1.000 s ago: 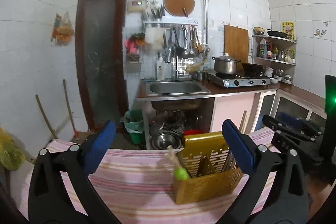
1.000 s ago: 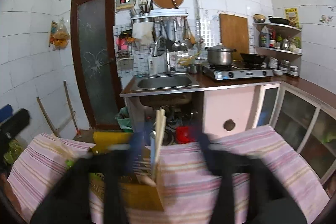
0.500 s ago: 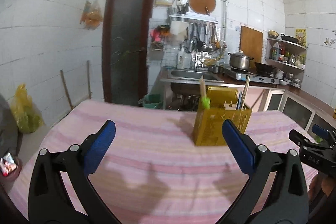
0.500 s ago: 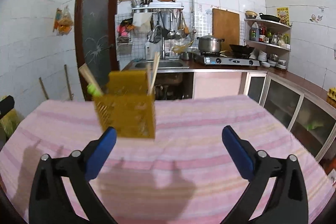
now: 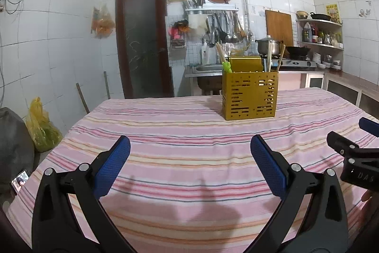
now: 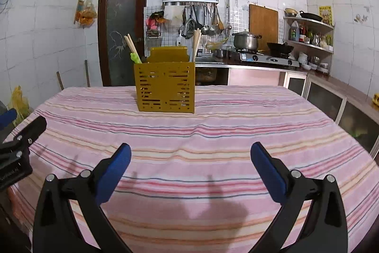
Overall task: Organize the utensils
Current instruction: 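Open both tools and withdraw them from the yellow holder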
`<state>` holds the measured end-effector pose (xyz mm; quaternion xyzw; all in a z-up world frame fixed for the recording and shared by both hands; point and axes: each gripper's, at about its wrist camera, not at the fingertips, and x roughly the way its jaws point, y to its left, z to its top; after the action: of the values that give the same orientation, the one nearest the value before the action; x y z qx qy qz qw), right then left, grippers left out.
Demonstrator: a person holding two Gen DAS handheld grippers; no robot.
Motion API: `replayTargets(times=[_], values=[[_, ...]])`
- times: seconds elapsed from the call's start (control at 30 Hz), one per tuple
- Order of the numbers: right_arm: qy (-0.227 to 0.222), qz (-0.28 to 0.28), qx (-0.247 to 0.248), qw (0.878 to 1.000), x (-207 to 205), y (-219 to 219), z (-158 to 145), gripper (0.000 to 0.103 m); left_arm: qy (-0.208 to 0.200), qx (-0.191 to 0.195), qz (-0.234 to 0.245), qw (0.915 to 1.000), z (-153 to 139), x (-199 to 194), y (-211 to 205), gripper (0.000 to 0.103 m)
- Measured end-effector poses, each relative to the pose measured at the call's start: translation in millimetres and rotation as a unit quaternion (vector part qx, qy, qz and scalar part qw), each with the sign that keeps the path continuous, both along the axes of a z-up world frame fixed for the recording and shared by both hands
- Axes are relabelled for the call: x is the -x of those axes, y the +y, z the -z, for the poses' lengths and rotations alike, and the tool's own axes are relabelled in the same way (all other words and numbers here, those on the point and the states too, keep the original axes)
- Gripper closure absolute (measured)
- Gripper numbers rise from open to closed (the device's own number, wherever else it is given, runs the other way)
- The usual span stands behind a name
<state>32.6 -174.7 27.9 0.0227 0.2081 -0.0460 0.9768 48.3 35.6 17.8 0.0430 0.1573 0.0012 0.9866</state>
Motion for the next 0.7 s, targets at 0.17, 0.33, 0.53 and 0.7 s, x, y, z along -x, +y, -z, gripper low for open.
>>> replayTargets(times=[0.17,0.33,0.53,0.7], values=[[-0.022,0.007,0.003,1.0,7,1,0,0.004,-0.013,0.007,-0.013,0.9998,4,6,6,0.005],[-0.038,0.007,0.001,0.999,10,1,-1,0.004,-0.026,0.018,-0.011,0.9994,2,10,9,0.005],[-0.045,0.012,-0.011,0.999,13,-5,1,0.004,-0.036,0.025,-0.012,0.9989,2,14,12,0.005],[-0.062,0.01,-0.003,0.998,18,-2,0,0.004,-0.03,0.033,-0.012,0.9989,3,11,15,0.005]])
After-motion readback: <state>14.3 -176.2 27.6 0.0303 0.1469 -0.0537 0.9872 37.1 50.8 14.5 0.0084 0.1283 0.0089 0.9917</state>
